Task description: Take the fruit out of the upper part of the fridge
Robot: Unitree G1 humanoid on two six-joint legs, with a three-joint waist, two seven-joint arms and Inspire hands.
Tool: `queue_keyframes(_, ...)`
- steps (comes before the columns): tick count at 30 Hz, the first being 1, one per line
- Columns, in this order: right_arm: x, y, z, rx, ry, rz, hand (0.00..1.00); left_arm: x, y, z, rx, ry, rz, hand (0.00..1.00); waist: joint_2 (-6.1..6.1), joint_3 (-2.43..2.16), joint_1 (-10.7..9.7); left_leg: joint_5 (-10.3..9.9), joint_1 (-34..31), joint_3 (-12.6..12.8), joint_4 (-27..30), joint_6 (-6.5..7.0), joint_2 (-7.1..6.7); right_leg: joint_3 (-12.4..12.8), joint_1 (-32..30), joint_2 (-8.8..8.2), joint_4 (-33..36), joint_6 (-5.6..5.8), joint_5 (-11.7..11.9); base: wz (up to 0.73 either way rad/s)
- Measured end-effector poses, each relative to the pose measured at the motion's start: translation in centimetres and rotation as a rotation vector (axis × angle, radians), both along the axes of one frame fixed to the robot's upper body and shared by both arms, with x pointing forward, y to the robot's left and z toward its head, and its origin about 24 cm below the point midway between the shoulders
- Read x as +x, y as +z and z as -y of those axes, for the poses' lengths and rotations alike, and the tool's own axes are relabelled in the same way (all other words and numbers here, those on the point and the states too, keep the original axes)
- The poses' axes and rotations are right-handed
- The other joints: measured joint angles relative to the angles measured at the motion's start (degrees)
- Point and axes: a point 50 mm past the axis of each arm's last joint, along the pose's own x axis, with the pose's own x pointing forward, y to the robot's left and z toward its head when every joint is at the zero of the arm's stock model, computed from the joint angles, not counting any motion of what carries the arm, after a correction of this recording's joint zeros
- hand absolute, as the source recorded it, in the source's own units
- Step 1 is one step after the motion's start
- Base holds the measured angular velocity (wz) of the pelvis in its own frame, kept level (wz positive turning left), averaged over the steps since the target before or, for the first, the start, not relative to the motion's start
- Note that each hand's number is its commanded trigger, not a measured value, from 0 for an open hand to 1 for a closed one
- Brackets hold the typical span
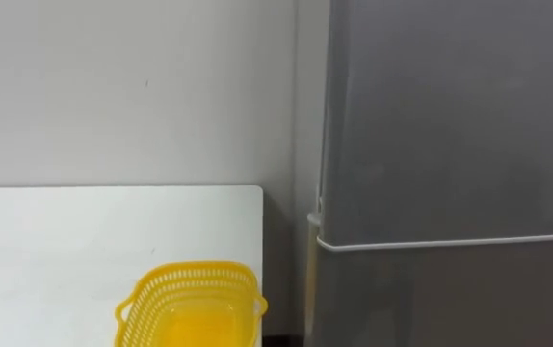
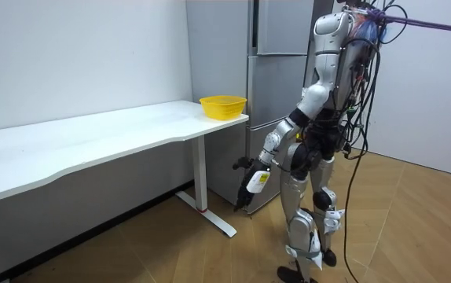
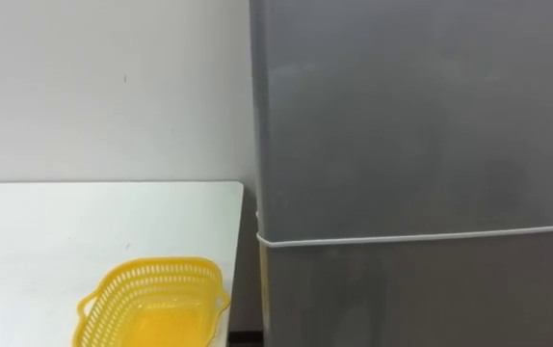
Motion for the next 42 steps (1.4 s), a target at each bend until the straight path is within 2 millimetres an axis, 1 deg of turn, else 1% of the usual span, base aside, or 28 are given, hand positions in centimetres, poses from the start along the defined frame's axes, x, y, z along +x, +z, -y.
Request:
queue_keyframes(1, 0.1, 0.0, 0.0, -0.003, 0.008, 0.002, 0.00, 0.3, 0.2, -0.2, 0.008, 0.010, 0.010, 0.00, -0.04, 0.02, 0.08, 0.00, -0.01, 0.02, 0.00, 0.00, 0.01, 0.02, -0.12, -0.02, 0.17, 0.00, 0.00, -0.06)
queue_keyframes(2, 0.2, 0.0, 0.0, -0.008, 0.022, 0.002, 0.00, 1.0, 0.9, -0.6, 0.025, 0.027, 0.049, 0.00, -0.13, 0.10, 0.31, 0.00, -0.03, 0.09, -0.01, 0.00, 0.03, 0.23, -0.34, -0.03, 0.42, 0.00, 0.00, -0.09)
queue_keyframes(4, 0.4, 0.1, 0.2, -0.022, 0.051, 0.001, 0.00, 2.4, 2.1, -1.4, 0.076, 0.035, 0.116, 0.00, -0.14, 0.12, 1.09, 0.00, -0.15, 0.08, -0.02, 0.00, -0.06, 0.46, -0.61, -0.14, 0.64, 0.00, -0.01, -0.08)
queue_keyframes(7, 0.5, 0.1, 0.2, -0.029, 0.066, 0.002, 0.00, 3.4, 3.2, -2.0, 0.122, 0.051, 0.149, 0.00, -0.07, 0.08, 1.06, -0.01, -0.46, -0.19, 0.02, 0.01, -0.20, 0.14, -0.69, -0.32, 0.65, 0.09, -0.06, 0.02)
queue_keyframes(10, 0.4, 0.2, 0.4, -0.033, 0.068, 0.008, 0.00, 4.9, 5.6, -2.9, 0.188, 0.086, 0.207, 0.00, -0.21, 0.07, 1.20, -0.01, -0.48, -1.00, -0.01, 0.03, -0.26, -0.03, -0.75, -0.30, 0.75, 0.13, -0.08, 0.07)
queue_keyframes(12, 0.4, 0.2, 0.5, -0.031, 0.071, 0.011, 0.00, 6.1, 7.8, -4.0, 0.247, 0.143, 0.277, 0.00, 0.01, -0.01, 1.78, 0.01, -0.34, -1.28, 0.00, 0.04, -0.19, 0.33, -0.89, -0.14, 1.00, 0.10, -0.08, -0.04)
queue_keyframes(13, 0.5, 0.3, 0.6, -0.032, 0.072, 0.013, 0.00, 6.2, 8.2, -4.3, 0.260, 0.156, 0.291, 0.00, 0.14, -0.07, 2.19, 0.01, -0.30, -1.28, 0.00, 0.04, -0.18, 0.50, -1.09, -0.14, 1.24, 0.09, -0.09, -0.17)
queue_keyframes(14, 0.5, 0.3, 0.8, -0.039, 0.083, 0.013, 0.00, 6.5, 9.2, -4.9, 0.295, 0.174, 0.310, 0.00, 0.39, -0.19, 2.62, 0.01, -0.37, -1.39, -0.01, 0.04, -0.17, 0.59, -1.45, -0.15, 1.46, 0.04, -0.11, -0.14)
queue_keyframes(15, 0.4, 0.4, 1.1, -0.049, 0.092, 0.011, 0.00, 6.7, 10.3, -5.4, 0.336, 0.191, 0.328, 0.00, 0.40, -0.29, 2.65, 0.01, -0.49, -1.78, -0.02, 0.04, -0.25, 0.59, -1.63, -0.20, 1.55, 0.03, -0.10, -0.09)
queue_keyframes(16, 0.4, 0.4, 1.2, -0.053, 0.094, 0.012, 0.00, 6.8, 10.8, -5.6, 0.355, 0.198, 0.335, 0.00, 0.41, -0.28, 2.67, 0.01, -0.50, -1.82, -0.03, 0.04, -0.28, 0.57, -1.65, -0.23, 1.56, 0.03, -0.10, 0.00)
queue_keyframes(18, 0.3, 0.5, 1.3, -0.062, 0.092, 0.019, 0.00, 7.0, 12.5, -6.3, 0.435, 0.226, 0.350, 0.00, 0.42, -0.31, 2.72, 0.01, -0.46, -1.95, -0.03, 0.05, -0.34, 0.50, -1.57, -0.27, 1.58, 0.03, -0.10, 0.00)
queue_keyframes(19, 0.3, 0.5, 1.3, -0.063, 0.094, 0.019, 0.00, 7.0, 13.0, -6.5, 0.454, 0.234, 0.352, 0.00, 0.56, -0.22, 2.77, 0.02, -0.46, -1.95, -0.03, 0.05, -0.34, 0.48, -1.58, -0.26, 1.58, 0.03, -0.10, 0.00)
queue_keyframes(21, 0.2, 0.5, 1.4, -0.075, 0.102, 0.015, 0.00, 7.1, 15.1, -6.9, 0.541, 0.261, 0.372, 0.00, 0.30, -0.24, 2.79, 0.02, -0.56, -1.80, -0.01, 0.05, -0.32, 0.46, -1.66, -0.23, 1.56, 0.03, -0.10, 0.00)
queue_keyframes(22, 0.1, 0.5, 1.4, -0.083, 0.104, 0.011, 0.00, 7.2, 16.5, -7.1, 0.579, 0.280, 0.403, 0.00, 0.17, -0.22, 2.73, 0.02, -0.66, -1.78, 0.03, 0.05, -0.33, 0.47, -1.72, -0.24, 1.52, 0.03, -0.11, 0.00)
queue_keyframes(23, 0.1, 0.5, 1.5, -0.085, 0.103, 0.008, 0.00, 7.2, 17.2, -7.1, 0.596, 0.290, 0.425, 0.00, 0.10, -0.22, 2.76, 0.02, -0.70, -1.76, 0.03, 0.05, -0.34, 0.46, -1.74, -0.26, 1.52, 0.03, -0.11, 0.00)
queue_keyframes(24, 0.0, 0.5, 1.5, -0.087, 0.102, 0.004, 0.00, 7.3, 18.5, -7.2, 0.634, 0.302, 0.464, 0.00, 0.02, -0.20, 2.80, 0.02, -0.69, -1.75, 0.03, 0.06, -0.37, 0.45, -1.75, -0.30, 1.53, 0.03, -0.11, 0.00)
queue_keyframes(26, -0.2, 0.5, 1.5, -0.088, 0.098, 0.000, 0.00, 7.4, 19.8, -7.4, 0.704, 0.298, 0.490, 0.00, 0.03, -0.20, 2.73, 0.04, -0.59, -1.75, -0.01, 0.08, -0.39, 0.49, -1.70, -0.29, 1.53, 0.03, -0.11, 0.00)
queue_keyframes(27, -0.5, 0.4, 1.6, -0.090, 0.095, -0.009, 0.00, 7.5, 20.5, -7.5, 0.746, 0.288, 0.497, 0.00, 0.02, -0.20, 2.68, 0.04, -0.58, -1.75, -0.02, 0.08, -0.39, 0.49, -1.67, -0.28, 1.52, 0.04, -0.11, 0.00)
queue_keyframes(31, -0.9, 0.4, 1.6, -0.083, 0.085, -0.016, 0.00, 7.6, 22.1, -7.1, 0.836, 0.260, 0.529, 0.00, -0.12, -0.23, 2.30, 0.04, -0.63, -2.14, 0.04, 0.08, -0.37, 0.27, -1.58, -0.25, 1.43, 0.04, -0.11, 0.02)
queue_keyframes(33, -0.9, 0.4, 1.7, -0.082, 0.078, -0.021, 0.00, 8.1, 23.5, -6.6, 0.868, 0.227, 0.601, 0.00, -0.07, -0.18, 1.85, 0.04, -1.10, -2.64, 0.34, 0.08, -0.40, -0.18, -1.57, -0.28, 1.39, 0.04, -0.11, 0.10)
queue_keyframes(37, -0.9, 0.4, 1.8, -0.085, 0.077, -0.022, 0.00, 8.7, 25.5, -5.9, 0.901, 0.161, 0.716, 0.00, 0.28, -0.08, 1.03, 0.04, -1.15, -2.77, 0.35, 0.08, -0.38, -0.31, -1.60, -0.27, 1.41, 0.02, -0.12, 0.03)
queue_keyframes(39, -1.0, 0.5, 2.0, -0.079, 0.060, -0.024, 0.00, 9.0, 27.0, -5.0, 0.928, 0.114, 0.801, 0.00, 0.46, -0.08, 0.39, 0.04, -1.51, -2.76, 0.41, 0.08, -0.39, -0.19, -1.85, -0.25, 1.28, 0.01, -0.12, 0.03)
queue_keyframes(40, -1.0, 0.5, 2.0, -0.078, 0.054, -0.026, 0.00, 9.1, 27.6, -4.6, 0.940, 0.079, 0.844, 0.00, 0.51, -0.09, -0.33, 0.04, -1.98, -2.75, 0.45, 0.09, -0.43, -0.24, -1.89, -0.30, 1.30, 0.05, -0.14, 0.09)
queue_keyframes(42, -1.0, 0.5, 2.0, -0.076, 0.050, -0.026, 0.00, 9.6, 28.6, -3.7, 0.954, 0.019, 0.917, 0.00, 0.57, -0.11, -0.61, 0.05, -1.95, -2.75, 0.55, 0.11, -0.41, -0.13, -2.07, -0.26, 1.35, 0.05, -0.15, 0.03)
